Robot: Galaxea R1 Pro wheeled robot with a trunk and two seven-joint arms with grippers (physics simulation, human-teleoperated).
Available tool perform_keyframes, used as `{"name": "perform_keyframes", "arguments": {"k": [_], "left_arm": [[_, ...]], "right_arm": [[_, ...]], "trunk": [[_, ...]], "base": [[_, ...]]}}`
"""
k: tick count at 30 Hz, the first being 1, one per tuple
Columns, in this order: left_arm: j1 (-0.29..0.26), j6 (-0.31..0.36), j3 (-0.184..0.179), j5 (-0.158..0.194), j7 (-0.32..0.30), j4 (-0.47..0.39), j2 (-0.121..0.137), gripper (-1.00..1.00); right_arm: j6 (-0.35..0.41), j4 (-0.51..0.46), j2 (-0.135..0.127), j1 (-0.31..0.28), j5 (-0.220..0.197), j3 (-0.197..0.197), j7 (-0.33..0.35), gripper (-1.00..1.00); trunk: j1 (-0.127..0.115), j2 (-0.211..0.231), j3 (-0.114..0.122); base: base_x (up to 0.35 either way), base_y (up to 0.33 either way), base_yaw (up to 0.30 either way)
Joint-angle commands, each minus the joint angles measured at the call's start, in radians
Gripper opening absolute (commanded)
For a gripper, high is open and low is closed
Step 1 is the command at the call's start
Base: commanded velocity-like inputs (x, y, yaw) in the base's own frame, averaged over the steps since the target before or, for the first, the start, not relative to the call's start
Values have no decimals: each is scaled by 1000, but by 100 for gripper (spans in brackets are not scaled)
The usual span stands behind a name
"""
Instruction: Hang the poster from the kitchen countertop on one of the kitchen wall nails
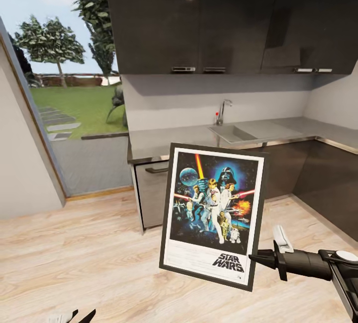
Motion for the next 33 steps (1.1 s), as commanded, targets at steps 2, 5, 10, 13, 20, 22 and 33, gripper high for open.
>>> {"name": "perform_keyframes", "arguments": {"k": [2, 5, 10, 13, 20, 22, 33], "left_arm": [[-1, -2, -7, 10, -3, 1, 0, 100], [-1, -3, -7, 10, -3, 1, -2, 100], [-1, -3, -8, 8, 23, 1, -5, 100], [-1, -3, -9, 8, 26, 1, -6, 100], [-1, -3, -9, 8, 30, 1, -6, 100], [-1, -3, -9, 8, 30, 1, -6, 100], [-1, -3, -9, 8, 30, 1, -6, 100]], "right_arm": [[12, 0, 1, -1, 2, -1, 5, -100], [11, 0, 1, -1, 2, -2, 5, -100], [-1, -1, 3, -1, 3, -2, 2, -100], [-22, 0, 3, -1, 3, -2, 2, -100], [-47, 2, 3, -1, 4, -6, 1, -100], [-48, 2, 3, -1, 4, -19, 1, -100], [-49, 9, 3, 0, 5, -52, 1, -100]], "trunk": [[-8, 14, 5], [-19, 35, 15], [-38, 70, 30], [-50, 91, 40], [-77, 140, 62], [-84, 154, 68], [-127, 231, 102]], "base": [[0, 0, 0], [0, 0, 0], [0, 0, 0], [0, 0, 0], [0, 0, 0], [0, 0, 0], [0, 0, 0]]}}
